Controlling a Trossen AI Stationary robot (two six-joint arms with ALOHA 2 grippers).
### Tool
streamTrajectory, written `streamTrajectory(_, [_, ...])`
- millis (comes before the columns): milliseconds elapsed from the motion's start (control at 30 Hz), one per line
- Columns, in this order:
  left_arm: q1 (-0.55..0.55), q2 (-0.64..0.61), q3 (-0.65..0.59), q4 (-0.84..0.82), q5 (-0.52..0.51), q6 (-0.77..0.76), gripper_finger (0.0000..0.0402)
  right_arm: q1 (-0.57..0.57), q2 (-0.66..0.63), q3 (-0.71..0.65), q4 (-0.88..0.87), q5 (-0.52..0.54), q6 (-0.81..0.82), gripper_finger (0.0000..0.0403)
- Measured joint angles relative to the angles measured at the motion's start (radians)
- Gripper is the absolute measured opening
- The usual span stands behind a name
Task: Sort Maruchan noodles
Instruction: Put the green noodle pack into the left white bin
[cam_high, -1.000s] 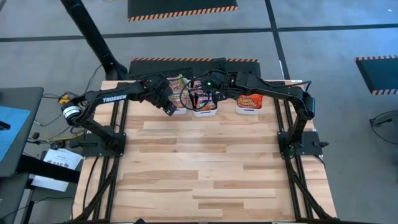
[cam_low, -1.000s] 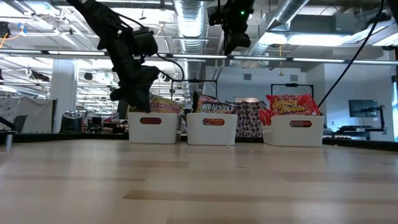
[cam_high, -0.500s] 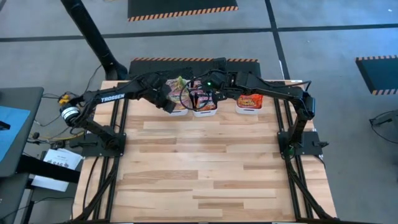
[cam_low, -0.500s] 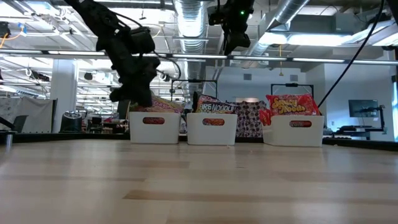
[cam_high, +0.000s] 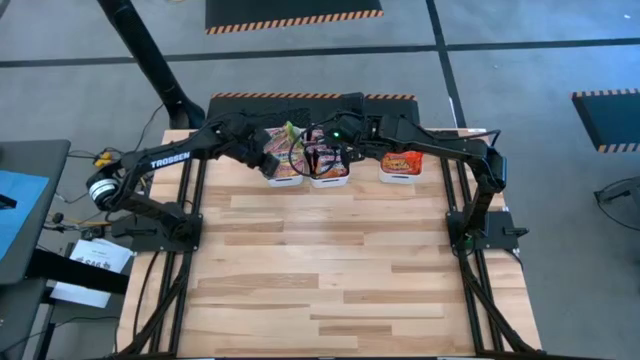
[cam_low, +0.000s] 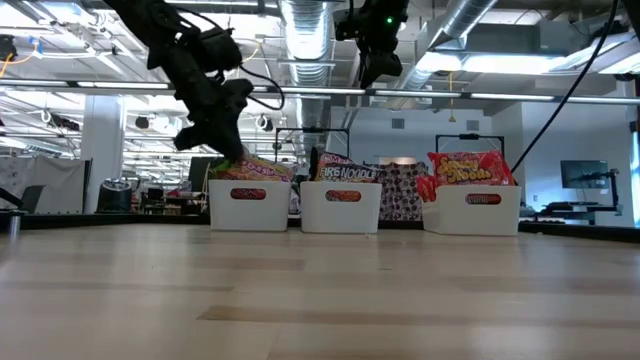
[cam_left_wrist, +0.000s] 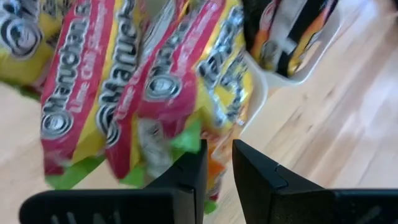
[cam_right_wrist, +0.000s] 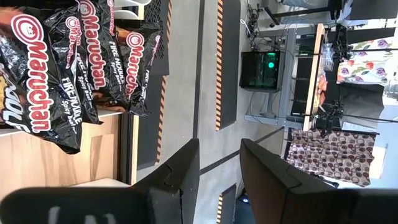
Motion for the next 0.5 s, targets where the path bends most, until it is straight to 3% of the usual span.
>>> streamTrajectory(267, [0.004,0.078,0.001,-0.050,-0.037,0.053,0.0061,-0.001,0.000,0.000,0.001,-0.001,0.000,0.0139])
streamTrajectory(500, [0.009,0.103,0.002,-0.058,-0.004,0.037,0.0061,-0.001,0.000,0.000,0.001,-0.001,0.000,0.0139])
